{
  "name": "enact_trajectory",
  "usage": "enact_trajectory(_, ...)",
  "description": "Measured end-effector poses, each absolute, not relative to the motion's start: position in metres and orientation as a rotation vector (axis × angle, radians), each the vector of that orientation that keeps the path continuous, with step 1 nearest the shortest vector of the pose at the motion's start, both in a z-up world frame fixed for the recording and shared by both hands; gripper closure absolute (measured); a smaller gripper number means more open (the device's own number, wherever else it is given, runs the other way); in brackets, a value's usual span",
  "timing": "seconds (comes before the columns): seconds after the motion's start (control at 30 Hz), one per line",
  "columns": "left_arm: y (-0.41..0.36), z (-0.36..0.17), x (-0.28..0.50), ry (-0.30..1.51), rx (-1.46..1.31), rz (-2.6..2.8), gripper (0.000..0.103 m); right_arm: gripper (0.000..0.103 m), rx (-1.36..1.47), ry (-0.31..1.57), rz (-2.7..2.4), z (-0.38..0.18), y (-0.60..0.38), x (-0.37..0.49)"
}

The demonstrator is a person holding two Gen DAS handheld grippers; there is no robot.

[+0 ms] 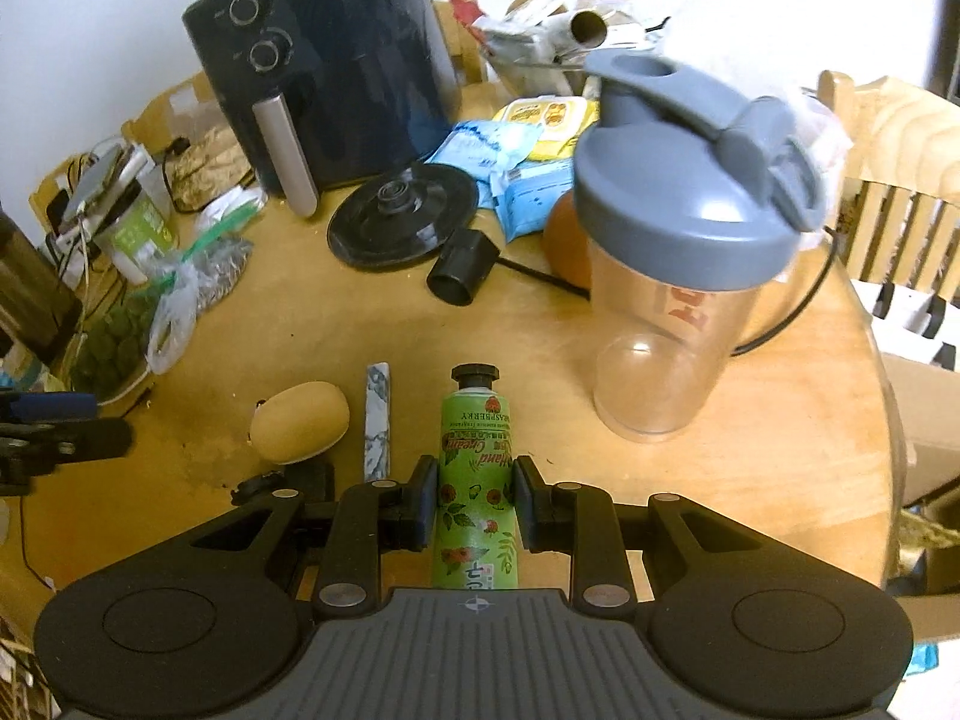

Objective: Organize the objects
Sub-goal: 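Lower the left gripper onto the tan oval object and close on it, then lift the tan oval object with the left gripper while the right gripper holds the tube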

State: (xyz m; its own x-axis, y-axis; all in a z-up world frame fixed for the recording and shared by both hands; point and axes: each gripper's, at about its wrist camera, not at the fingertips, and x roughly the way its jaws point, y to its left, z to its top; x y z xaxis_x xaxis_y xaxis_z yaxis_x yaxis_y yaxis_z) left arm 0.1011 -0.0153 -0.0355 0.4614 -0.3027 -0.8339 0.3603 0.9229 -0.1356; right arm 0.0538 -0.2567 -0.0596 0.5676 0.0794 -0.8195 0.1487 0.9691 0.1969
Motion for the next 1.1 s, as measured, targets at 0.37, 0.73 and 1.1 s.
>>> enact_trajectory(0.37,-0.048,-0.068,0.131,1.045,0.190,-0.543,0.038,0.074,0.326,0.940,-0.096,-0.051,-0.272,0.021)
enact_trajectory(0.73,-0.057,-0.114,0.177,1.174,0.196,-0.597,0.038,0.074,0.381,0.931,-0.162,-0.053,-0.285,0.000)
enact_trajectory(1.1,-0.062,-0.137,0.195,1.256,0.162,-0.662,0.042,0.074,0.397,0.920,-0.180,-0.049,-0.283,-0.004)
